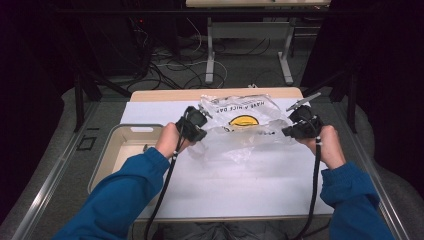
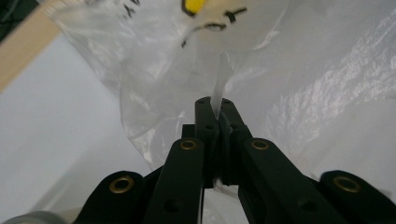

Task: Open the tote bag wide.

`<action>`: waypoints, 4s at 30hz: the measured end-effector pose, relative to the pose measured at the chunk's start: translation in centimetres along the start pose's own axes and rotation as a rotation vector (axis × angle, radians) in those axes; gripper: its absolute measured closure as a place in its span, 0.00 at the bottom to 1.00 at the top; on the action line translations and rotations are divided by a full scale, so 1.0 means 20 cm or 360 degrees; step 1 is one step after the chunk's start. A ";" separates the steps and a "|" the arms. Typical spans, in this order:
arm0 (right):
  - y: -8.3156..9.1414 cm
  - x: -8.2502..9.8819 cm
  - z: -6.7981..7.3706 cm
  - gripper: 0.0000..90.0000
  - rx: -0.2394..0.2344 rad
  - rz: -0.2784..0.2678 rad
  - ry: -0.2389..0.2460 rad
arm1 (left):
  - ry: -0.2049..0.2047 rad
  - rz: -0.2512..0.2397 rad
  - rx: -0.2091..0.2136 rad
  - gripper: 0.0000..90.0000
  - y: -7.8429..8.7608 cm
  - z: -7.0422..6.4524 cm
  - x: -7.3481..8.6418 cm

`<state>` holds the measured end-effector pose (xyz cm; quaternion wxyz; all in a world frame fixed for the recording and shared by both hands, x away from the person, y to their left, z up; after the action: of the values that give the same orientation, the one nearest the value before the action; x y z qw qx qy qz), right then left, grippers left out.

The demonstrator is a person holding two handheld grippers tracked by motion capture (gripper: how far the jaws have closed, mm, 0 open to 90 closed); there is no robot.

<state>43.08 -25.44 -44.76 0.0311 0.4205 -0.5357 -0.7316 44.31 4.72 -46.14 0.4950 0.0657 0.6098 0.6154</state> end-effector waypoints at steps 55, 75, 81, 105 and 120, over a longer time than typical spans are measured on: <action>-0.55 -0.13 -0.03 1.00 -0.0087 0.0328 0.0040 | 0.0135 -0.0035 0.0101 1.00 0.05 0.15 -0.04; -0.10 -0.34 -0.06 1.00 -0.0127 0.0044 -0.0168 | 0.0166 -0.0066 -0.0064 0.92 0.03 0.26 -0.17; -0.24 -0.30 -0.09 1.00 -0.0128 0.0107 -0.0215 | 0.0090 0.0001 -0.0002 0.69 -0.05 0.17 -0.12; -0.17 -0.30 -0.03 1.00 -0.0157 0.0176 -0.0179 | -0.0104 0.0267 -0.0068 0.96 -0.30 -0.02 0.06; -0.04 -0.24 0.03 0.72 -0.0152 0.0303 -0.0104 | 0.0015 -0.0112 -0.0144 0.99 0.16 0.22 -0.17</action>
<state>46.18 -22.22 -42.59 0.1029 0.3415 -0.5386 -0.7633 47.35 6.21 -40.63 0.5160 0.0188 0.5855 0.6250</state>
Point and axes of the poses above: each handheld gripper's, and its own axes: y roughly backward along the jaws, x roughly out of its underside, z roughly to its left, the point moved 5 cm from there along -y, roughly forward along the jaws, and after that the axes turned 9 degrees about -x, right-handed, at the moved point
